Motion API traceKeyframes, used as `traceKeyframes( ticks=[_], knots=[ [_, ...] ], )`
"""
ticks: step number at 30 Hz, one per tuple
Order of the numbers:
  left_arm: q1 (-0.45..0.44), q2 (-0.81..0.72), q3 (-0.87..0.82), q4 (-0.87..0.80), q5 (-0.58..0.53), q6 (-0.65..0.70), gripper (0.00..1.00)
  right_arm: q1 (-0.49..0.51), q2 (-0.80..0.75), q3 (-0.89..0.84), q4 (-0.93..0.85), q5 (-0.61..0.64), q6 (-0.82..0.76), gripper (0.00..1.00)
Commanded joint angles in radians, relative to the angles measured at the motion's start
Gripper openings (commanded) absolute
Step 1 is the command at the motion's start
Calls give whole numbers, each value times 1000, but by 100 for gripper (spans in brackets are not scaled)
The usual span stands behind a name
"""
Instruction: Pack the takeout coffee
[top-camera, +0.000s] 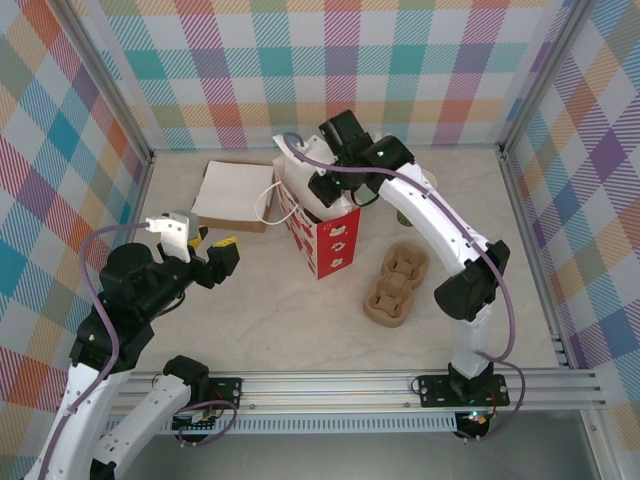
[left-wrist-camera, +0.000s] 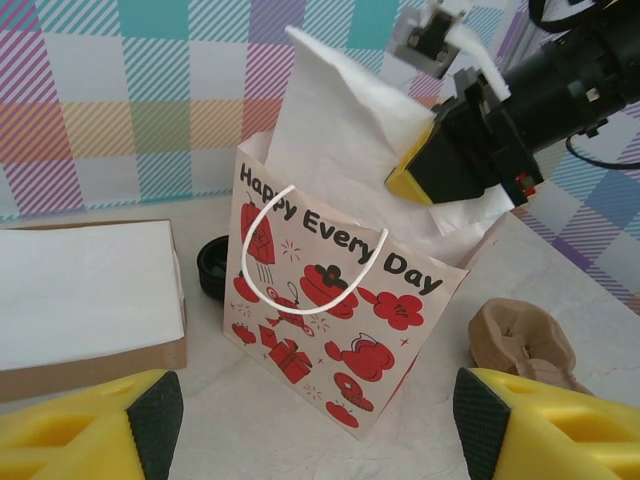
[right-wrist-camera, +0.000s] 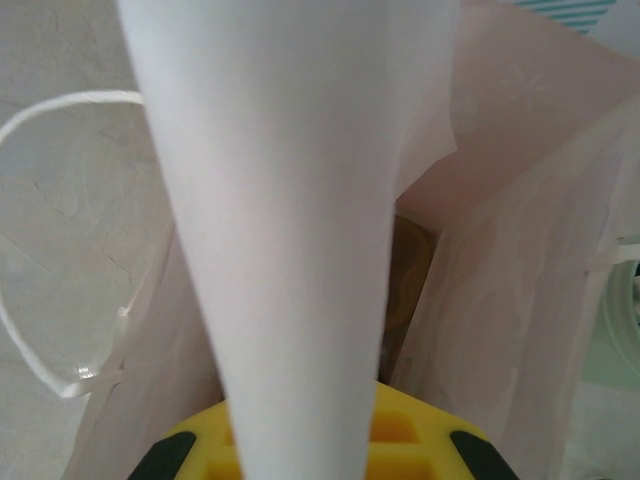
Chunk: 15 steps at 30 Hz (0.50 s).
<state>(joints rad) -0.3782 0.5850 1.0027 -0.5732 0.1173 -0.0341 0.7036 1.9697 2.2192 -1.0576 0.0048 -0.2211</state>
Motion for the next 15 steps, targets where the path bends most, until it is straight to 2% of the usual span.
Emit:
traceKeyframes(
  ticks=[1, 15],
  knots=[
    [-8, -4, -10, 33, -8, -9, 74, -1, 34, 35, -44, 1, 14, 0],
    [-8, -5, -21, 32, -2, -12, 74, -9, 138, 26, -91, -9, 34, 1]
  ],
)
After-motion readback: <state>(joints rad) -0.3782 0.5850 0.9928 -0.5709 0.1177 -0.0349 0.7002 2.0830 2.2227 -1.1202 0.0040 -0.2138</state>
